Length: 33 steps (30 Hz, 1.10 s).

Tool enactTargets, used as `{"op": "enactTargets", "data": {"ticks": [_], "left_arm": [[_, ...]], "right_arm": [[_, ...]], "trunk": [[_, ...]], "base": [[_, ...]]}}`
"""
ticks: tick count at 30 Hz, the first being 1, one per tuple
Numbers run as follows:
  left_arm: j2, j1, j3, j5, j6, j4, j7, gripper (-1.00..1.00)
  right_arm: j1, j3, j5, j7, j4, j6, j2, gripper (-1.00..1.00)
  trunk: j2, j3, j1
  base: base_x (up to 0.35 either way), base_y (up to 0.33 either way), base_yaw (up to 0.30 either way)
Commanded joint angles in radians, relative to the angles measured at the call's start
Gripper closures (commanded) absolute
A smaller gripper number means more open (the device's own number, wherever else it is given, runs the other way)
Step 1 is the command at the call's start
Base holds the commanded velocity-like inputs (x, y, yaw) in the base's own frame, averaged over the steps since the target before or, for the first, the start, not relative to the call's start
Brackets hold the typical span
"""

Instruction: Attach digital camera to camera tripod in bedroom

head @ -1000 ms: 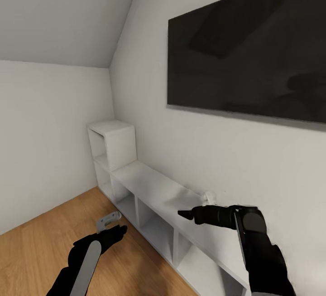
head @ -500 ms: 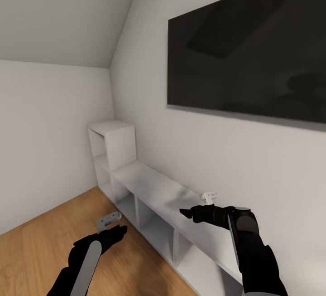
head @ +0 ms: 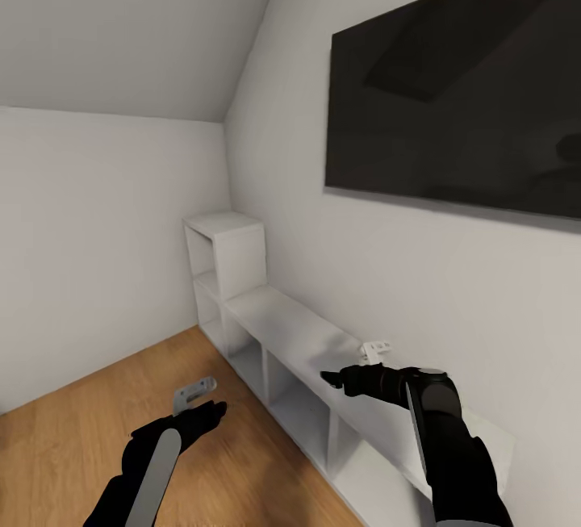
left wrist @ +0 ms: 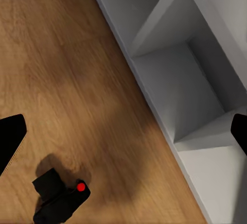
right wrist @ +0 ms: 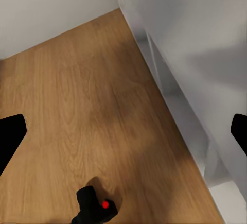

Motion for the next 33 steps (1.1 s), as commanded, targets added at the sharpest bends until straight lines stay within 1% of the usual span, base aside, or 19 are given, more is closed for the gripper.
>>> {"op": "enactTargets", "data": {"ticks": [1,11,19,26,33], "left_arm": [[0.0,-0.001,0.0,0.01,0.002,-0.001,0.009,-1.0],[0.0,-0.001,0.001,0.01,0.002,-0.001,0.009,-1.0],[-0.001,-0.001,0.001,0.01,0.002,-0.001,0.009,-1.0],[-0.002,-0.001,0.001,0.01,0.002,-0.001,0.009,-1.0],[-0.002,-0.001,0.0,0.01,0.001,-0.001,0.009,-1.0]], "right_arm": [[-0.001,-0.003,0.01,0.01,-0.001,0.003,0.001,-1.0],[-0.001,-0.001,0.011,0.009,-0.001,0.003,0.001,-1.0],[-0.001,-0.001,0.021,0.007,0.006,0.001,0.001,-1.0],[-0.001,-0.003,0.016,0.005,0.015,-0.007,0.001,-1.0],[-0.001,-0.004,0.014,-0.021,0.054,-0.025,0.001,-1.0]], "trunk": [[-0.001,-0.001,0.0],[-0.001,-0.001,0.0],[-0.001,-0.001,0.0],[-0.001,-0.001,0.0],[-0.001,-0.001,0.0]], "base": [[0.0,0.0,0.261],[0.0,0.0,0.265],[0.0,0.0,0.258],[0.0,0.0,0.072],[0.0,0.0,0.01]]}}
